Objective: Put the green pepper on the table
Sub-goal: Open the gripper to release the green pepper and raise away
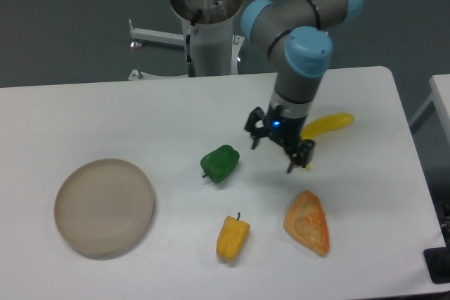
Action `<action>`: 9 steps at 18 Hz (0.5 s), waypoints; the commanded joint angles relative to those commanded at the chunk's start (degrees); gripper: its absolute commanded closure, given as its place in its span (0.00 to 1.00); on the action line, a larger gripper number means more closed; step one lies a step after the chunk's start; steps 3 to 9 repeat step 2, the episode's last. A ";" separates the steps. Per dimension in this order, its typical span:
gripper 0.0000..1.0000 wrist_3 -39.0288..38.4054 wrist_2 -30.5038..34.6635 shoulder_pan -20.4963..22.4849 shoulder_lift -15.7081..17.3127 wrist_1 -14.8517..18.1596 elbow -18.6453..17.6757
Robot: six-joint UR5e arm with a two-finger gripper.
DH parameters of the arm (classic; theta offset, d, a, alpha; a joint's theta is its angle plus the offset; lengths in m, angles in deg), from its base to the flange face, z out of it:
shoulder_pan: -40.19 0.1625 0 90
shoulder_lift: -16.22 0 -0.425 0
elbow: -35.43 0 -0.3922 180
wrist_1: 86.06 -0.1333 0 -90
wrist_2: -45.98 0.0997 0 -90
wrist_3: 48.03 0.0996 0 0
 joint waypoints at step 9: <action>0.00 0.71 2.02 0.18 -0.79 0.09 1.14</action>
